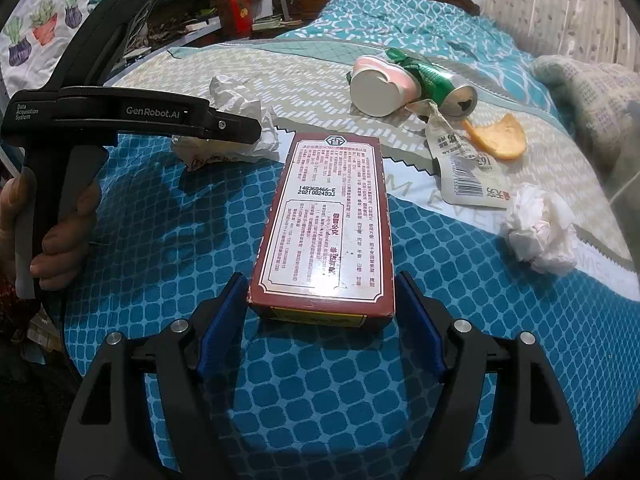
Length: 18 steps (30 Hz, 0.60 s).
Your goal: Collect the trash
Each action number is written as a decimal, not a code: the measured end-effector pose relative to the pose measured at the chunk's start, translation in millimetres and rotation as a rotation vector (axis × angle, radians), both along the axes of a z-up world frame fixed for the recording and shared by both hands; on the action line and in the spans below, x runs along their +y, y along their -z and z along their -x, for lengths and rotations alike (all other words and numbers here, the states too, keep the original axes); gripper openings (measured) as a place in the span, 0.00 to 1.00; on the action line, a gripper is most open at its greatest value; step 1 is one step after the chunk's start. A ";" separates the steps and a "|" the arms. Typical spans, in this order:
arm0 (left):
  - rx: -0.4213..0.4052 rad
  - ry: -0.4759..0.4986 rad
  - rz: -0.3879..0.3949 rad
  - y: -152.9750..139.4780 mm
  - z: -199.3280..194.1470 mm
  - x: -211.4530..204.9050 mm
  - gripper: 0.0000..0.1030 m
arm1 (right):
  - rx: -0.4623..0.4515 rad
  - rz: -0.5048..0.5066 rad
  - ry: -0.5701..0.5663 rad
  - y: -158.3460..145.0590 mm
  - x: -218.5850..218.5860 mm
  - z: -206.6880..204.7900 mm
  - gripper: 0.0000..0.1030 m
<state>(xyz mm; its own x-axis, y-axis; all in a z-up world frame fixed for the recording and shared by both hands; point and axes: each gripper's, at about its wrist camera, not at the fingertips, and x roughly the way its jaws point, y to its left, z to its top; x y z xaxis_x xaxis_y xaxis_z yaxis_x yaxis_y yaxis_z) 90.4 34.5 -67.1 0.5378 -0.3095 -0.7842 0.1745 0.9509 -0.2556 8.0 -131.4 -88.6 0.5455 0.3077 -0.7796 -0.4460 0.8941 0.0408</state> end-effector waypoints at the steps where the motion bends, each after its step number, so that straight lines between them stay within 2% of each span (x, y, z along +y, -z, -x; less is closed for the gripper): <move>1: 0.000 0.000 -0.001 -0.1 -0.2 0.0 0.55 | 0.000 0.000 0.000 0.2 0.0 0.2 0.73; 18: -0.004 0.018 -0.038 0.7 -0.6 -7.1 0.60 | 0.000 0.000 0.000 0.4 0.2 0.1 0.73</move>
